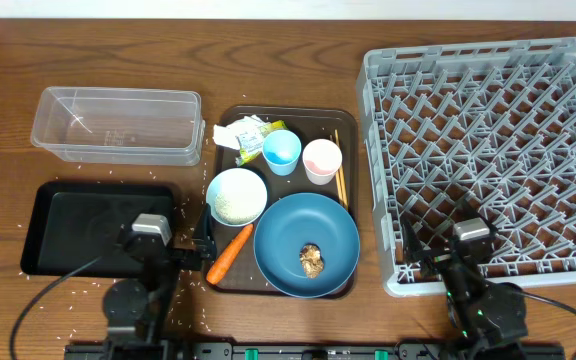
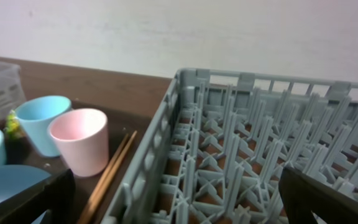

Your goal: Sort waste into correct bins and load items into the dishwasher rack

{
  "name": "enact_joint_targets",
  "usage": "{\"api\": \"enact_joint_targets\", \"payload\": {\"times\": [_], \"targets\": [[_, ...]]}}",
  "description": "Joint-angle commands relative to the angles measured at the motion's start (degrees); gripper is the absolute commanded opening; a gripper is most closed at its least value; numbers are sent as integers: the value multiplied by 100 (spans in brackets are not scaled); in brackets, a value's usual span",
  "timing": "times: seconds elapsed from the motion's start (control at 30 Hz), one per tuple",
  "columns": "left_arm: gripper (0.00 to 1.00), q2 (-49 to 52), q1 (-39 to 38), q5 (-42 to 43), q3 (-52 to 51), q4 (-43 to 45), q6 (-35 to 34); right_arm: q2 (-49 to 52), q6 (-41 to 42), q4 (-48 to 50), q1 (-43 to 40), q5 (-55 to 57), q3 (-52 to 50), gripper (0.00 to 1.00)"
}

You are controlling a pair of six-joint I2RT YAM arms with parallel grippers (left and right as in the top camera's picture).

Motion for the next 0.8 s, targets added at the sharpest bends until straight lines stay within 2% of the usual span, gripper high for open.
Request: {"api": "enact_joint_targets", "payload": {"times": [0.0, 0.17, 0.3, 0.5, 0.63, 0.77], "targets": [[98, 555, 13, 199, 1082, -271, -153, 151, 304, -483, -37, -144, 868, 99], [98, 2365, 9, 225, 2975, -1451, -153, 1108, 560, -1779, -37, -127, 2186, 99], [98, 4063, -66, 584, 4725, -2518, -153, 2352, 774, -2726, -37, -146, 3346, 99], [98, 6225, -619, 586, 7001, -3963, -131, 4535, 721, -3928, -37, -625, 5104, 99], [98, 6996, -916, 833, 7420, -4135, -249, 5453, 726, -4385, -37, -1255, 5709, 99], [98, 7444, -1023, 1298, 7416, -4087, -245, 5958, 776, -4448, -39, -1613, 5794, 99]]}}
